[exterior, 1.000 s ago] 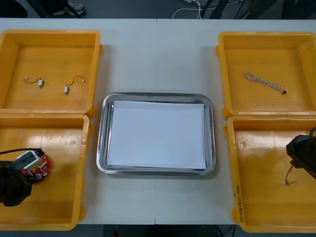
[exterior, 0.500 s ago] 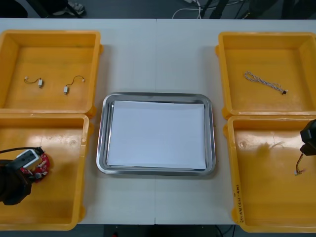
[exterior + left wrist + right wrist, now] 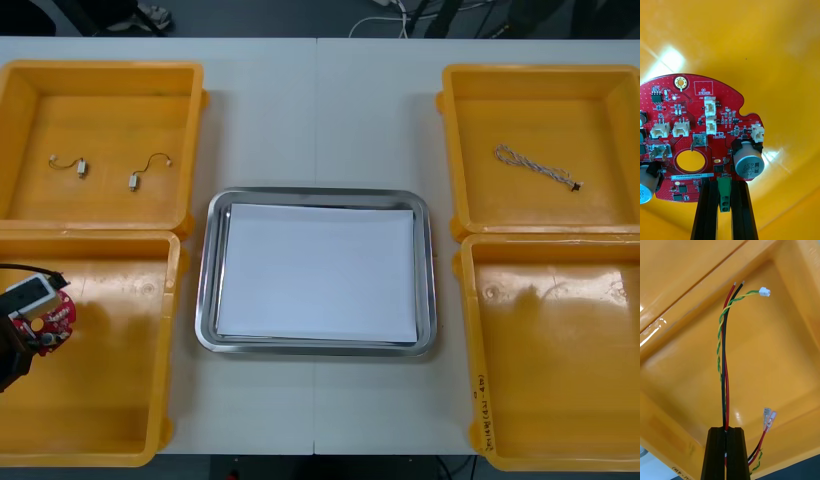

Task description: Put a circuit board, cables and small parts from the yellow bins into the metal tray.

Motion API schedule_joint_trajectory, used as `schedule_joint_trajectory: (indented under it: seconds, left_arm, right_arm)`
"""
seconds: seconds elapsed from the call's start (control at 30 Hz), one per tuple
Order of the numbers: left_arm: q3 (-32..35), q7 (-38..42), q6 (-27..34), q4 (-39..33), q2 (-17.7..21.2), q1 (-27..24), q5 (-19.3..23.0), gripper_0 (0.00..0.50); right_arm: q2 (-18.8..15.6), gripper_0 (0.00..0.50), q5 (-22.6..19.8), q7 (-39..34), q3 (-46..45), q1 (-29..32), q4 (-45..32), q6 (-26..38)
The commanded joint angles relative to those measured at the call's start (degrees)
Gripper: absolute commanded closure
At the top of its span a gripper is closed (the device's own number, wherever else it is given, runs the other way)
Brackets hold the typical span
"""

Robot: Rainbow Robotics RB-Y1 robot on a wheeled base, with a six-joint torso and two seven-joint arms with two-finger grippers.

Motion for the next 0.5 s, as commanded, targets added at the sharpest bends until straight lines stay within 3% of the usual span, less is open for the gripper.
schedule_joint_trajectory:
  seconds: [0.03, 0.27, 0.5]
  left_arm:
    - [3.6, -0.8, 6.6, -3.9, -0.1, -4.7, 1.1, 0.500]
    - [5.2, 9.0, 18.4, -9.1, -2.1, -11.3, 1.2, 0.500]
    - [5.2, 17.5, 27.8, -11.8, -4.8, -17.9, 1.3, 0.500]
  right_arm:
    - [-5.1, 0.500, -0.8, 6.1, -2.2, -1.4, -1.9, 0.3]
    - [-8.5, 0.500, -1.8, 16.5, -2.1, -1.8, -1.9, 0.3]
    - [-9.5, 0.500, -4.0, 27.3, -1.4, -4.0, -1.9, 0.3]
